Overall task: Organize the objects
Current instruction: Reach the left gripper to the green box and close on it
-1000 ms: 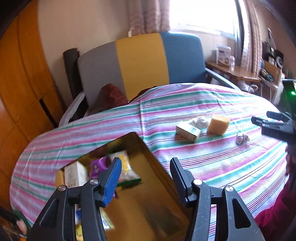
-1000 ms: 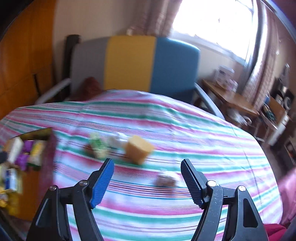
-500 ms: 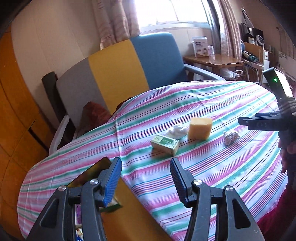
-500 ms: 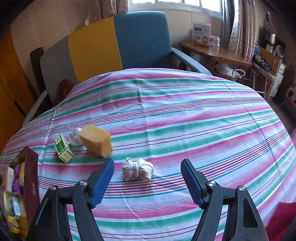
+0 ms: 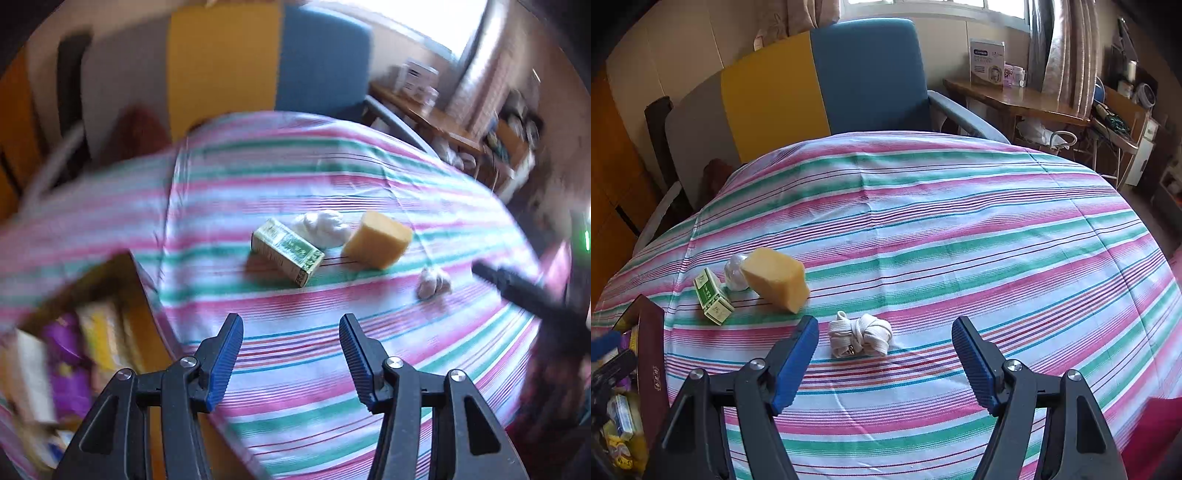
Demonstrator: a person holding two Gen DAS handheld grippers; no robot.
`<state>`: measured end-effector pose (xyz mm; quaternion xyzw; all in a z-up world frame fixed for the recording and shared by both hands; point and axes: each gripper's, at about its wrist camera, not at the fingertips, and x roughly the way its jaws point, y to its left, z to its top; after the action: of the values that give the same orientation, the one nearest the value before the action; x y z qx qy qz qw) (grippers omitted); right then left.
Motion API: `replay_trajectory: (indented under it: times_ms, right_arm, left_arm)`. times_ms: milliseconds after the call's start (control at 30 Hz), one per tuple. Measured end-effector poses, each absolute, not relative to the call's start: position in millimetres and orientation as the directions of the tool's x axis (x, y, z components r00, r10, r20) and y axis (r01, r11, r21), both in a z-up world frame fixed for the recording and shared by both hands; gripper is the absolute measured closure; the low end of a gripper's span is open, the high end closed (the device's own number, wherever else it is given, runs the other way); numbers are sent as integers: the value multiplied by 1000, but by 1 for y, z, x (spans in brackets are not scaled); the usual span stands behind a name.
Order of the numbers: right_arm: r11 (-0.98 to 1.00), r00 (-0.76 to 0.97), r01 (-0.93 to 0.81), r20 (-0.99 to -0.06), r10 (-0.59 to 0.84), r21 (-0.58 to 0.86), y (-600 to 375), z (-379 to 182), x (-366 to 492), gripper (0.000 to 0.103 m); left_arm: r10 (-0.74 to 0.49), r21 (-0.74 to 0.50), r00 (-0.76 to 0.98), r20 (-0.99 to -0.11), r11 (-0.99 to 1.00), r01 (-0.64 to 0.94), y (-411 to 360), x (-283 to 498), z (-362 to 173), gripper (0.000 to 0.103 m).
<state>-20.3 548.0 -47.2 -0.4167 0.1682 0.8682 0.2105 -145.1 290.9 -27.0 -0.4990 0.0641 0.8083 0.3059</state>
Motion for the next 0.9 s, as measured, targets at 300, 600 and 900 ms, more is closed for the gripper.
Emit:
replay_trajectory:
  times_ms: [300,600,900]
  right_arm:
    - [-863,-568,-489,-797,206,125,546,-48,-22,28]
    - [-842,-581,-515,-788,204,161,554,-45,-18,28]
    - [-820,-586,-542,-782,212,184,564,-45,-15,36]
  left_arm:
    - [495,-385,-197,-846,-824,-415,301,-193,-52,44]
    - [404,-342,-193,-894,-894,-289,347,-239,-91,43]
    - [361,-249,-223,-906,-878,-409,353,-215,-98,68]
